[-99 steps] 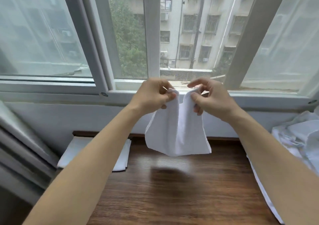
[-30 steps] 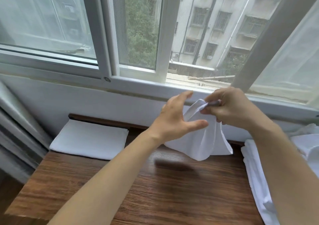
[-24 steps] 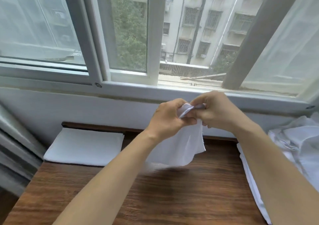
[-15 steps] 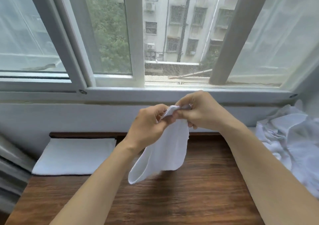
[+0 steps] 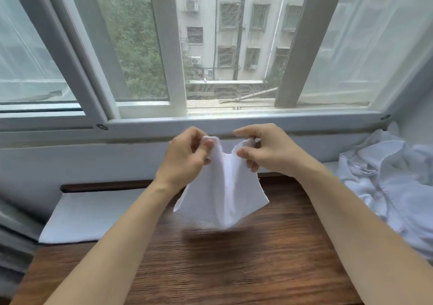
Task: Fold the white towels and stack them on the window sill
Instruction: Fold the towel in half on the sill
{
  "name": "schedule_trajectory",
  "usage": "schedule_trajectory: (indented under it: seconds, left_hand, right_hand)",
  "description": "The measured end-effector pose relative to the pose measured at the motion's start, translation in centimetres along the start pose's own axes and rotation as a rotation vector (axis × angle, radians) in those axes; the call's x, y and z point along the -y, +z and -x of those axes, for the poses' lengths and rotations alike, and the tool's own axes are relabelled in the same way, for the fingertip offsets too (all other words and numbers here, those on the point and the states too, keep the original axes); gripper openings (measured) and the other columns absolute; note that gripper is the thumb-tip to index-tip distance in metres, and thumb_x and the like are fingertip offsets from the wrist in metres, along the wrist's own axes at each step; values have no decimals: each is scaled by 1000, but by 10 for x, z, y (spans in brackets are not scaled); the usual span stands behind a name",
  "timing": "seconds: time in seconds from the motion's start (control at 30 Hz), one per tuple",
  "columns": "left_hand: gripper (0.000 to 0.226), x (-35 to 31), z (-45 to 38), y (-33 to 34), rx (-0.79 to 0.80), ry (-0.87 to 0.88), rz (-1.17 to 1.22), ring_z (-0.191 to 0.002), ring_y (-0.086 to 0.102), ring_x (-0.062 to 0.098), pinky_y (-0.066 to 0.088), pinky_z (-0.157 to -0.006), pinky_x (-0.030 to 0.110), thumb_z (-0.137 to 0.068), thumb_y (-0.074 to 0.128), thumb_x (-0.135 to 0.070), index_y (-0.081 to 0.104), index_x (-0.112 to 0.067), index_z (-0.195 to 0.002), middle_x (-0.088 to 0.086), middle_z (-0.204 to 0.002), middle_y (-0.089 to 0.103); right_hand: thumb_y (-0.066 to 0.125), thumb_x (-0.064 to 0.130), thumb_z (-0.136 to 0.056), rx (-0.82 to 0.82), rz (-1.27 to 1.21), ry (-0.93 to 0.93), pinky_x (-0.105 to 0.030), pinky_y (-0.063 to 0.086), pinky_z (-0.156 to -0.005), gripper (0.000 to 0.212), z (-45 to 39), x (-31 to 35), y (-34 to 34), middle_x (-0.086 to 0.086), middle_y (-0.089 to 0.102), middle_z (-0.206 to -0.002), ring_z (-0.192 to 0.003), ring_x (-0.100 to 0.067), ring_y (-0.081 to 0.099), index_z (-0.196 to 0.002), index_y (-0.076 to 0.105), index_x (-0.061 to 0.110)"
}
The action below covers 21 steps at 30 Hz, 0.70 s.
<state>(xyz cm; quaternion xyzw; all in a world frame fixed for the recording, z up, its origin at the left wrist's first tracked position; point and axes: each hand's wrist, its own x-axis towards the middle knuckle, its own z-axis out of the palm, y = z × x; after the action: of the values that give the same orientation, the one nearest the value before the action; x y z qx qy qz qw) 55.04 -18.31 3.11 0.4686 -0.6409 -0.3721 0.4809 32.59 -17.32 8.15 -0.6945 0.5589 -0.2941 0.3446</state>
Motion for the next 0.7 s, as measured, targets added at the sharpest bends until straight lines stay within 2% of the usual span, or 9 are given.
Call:
schedule_trajectory:
  seconds: [0.07, 0.13, 0.17, 0.23, 0.3, 0.43, 0.5, 0.7]
  left_hand:
    - [15, 9, -8, -21, -81, -44, -4, -79, 70, 19, 65, -71, 39, -103, 60, -19, 59, -10, -91, 7, -83, 68]
    - [17, 18, -14, -50, -174, -80, -22, -83, 69, 24, 65, -66, 36, -106, 55, -19, 55, -15, -89, 6, -86, 64]
    - [18, 22, -15, -64, -216, -95, -20, -86, 69, 29, 64, -63, 34, -107, 53, -20, 53, -16, -89, 8, -89, 62]
    - [19, 28, -15, -83, -263, -112, -4, -89, 69, 35, 63, -58, 30, -107, 51, -20, 52, -18, -89, 10, -93, 59]
    - [18, 33, -13, -89, -246, -114, -17, -90, 68, 34, 64, -58, 31, -107, 51, -18, 53, -18, -89, 12, -93, 59]
    - [18, 44, -12, -88, -236, -129, -1, -88, 66, 28, 64, -60, 32, -107, 51, -14, 53, -15, -89, 16, -94, 60]
    - [18, 48, -13, -88, -250, -157, 33, -87, 66, 25, 64, -60, 31, -107, 51, -12, 55, -15, -89, 16, -94, 61]
    - [22, 61, -22, -88, -185, -213, -1, -84, 65, 21, 63, -63, 26, -107, 50, -8, 63, -12, -90, 10, -84, 64]
  right_hand:
    - [66, -6, -94, -71, -63, 49, -30, 62, -58, 28, 4, -12, -17, -12, 72, -67, -56, -19, 71, -119, 71, 5]
    - [66, -7, -95, -163, -168, 118, -33, 65, -61, 11, 9, -30, -37, -22, 69, -73, -56, -18, 70, -104, 71, -4]
    - [69, -6, -95, -217, -232, 154, -31, 65, -61, 6, 11, -40, -45, -22, 67, -76, -57, -17, 70, -100, 70, -7]
    - [74, -5, -92, -287, -366, 210, -28, 64, -63, 10, 13, -58, -55, -21, 67, -80, -60, -18, 71, -99, 68, -10]
    - [76, -4, -90, -312, -459, 225, -30, 65, -67, 14, 13, -69, -55, -19, 68, -79, -64, -22, 72, -99, 68, -12]
    - [70, -2, -96, -320, -544, 187, -30, 66, -66, 2, 8, -78, -42, -16, 71, -76, -66, -23, 76, -95, 68, -3]
    - [66, -3, -98, -313, -582, 188, -29, 66, -66, 3, 4, -86, -37, -17, 72, -81, -71, -23, 79, -96, 68, -1]
    - [62, -9, -99, -312, -550, 223, -30, 66, -73, 14, -15, -104, -26, -26, 70, -95, -75, -26, 80, -112, 65, -13]
